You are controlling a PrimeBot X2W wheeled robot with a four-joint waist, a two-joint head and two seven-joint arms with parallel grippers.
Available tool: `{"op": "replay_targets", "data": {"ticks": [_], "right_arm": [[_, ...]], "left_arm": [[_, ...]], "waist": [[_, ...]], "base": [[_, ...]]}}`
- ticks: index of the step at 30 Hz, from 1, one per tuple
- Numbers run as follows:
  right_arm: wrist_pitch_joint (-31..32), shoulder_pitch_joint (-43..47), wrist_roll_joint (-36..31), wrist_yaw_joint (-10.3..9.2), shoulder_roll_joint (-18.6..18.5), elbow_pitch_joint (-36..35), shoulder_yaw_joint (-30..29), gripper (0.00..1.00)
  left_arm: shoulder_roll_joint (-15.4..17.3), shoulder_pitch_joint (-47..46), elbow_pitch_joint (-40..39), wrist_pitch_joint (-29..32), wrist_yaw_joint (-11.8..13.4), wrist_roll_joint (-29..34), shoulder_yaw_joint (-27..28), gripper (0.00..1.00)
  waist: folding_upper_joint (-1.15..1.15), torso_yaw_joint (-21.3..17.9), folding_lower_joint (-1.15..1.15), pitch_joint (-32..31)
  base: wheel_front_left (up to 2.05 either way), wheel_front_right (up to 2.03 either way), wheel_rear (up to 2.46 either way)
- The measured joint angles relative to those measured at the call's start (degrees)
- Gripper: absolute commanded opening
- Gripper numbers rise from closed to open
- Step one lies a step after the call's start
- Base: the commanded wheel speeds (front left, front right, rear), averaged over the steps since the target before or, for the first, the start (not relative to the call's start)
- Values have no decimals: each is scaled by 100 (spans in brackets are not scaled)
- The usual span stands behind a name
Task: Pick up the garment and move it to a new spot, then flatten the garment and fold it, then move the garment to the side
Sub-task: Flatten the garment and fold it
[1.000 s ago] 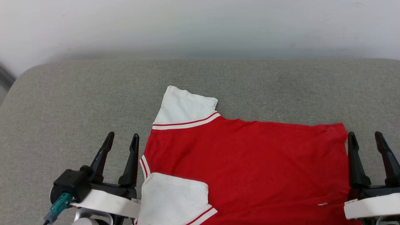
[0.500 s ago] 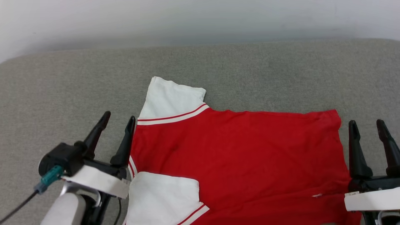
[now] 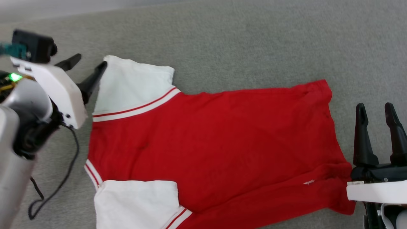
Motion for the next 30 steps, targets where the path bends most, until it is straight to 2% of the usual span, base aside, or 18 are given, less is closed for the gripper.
{"op": "replay_targets", "data": {"ticks": [5,7,9,13,16,18,22,23,24,27,30], "right_arm": [[-113,-124,25,0,58,93,-10,100],[-142,-232,30,0,77,118,62,100],[-168,-263,36,0,91,153,140,100],[-244,-337,68,0,112,244,225,100],[-302,-364,147,0,121,323,223,100],[-369,-438,454,0,122,330,219,100],[-436,-474,537,0,124,333,292,100],[-449,-474,537,0,125,339,304,100],[-458,-475,533,0,125,354,303,100],[-463,-479,527,0,126,394,245,100],[-454,-482,427,0,126,399,183,100]], "left_arm": [[328,-831,328,1647,15,-379,-210,100],[368,-1135,441,2170,110,-485,-249,100],[397,-1334,550,2546,164,-511,-326,100],[472,-1623,808,3178,441,-615,-337,100],[536,-1733,850,3309,497,-513,-389,100],[630,-1803,868,3282,504,-385,-422,100],[669,-1848,909,3319,493,-437,-398,100],[679,-1863,907,3381,475,-487,-398,40],[676,-1866,907,3415,447,-552,-392,0],[647,-1864,896,3479,386,-698,-394,0],[494,-1775,914,3211,352,-708,-397,0]], "waist": [[0,-207,0,373],[0,-283,0,517],[0,-359,0,640],[0,-514,0,851],[0,-610,0,997],[0,-675,0,1081],[0,-762,0,1226],[0,-772,0,1250],[0,-777,0,1266],[0,-756,0,1259],[0,-701,0,1193]], "base": [[0,0,0],[0,0,0],[0,0,0],[0,0,0],[0,0,0],[0,0,0],[0,0,0],[0,0,0],[0,0,0],[0,0,0],[0,0,0]]}}
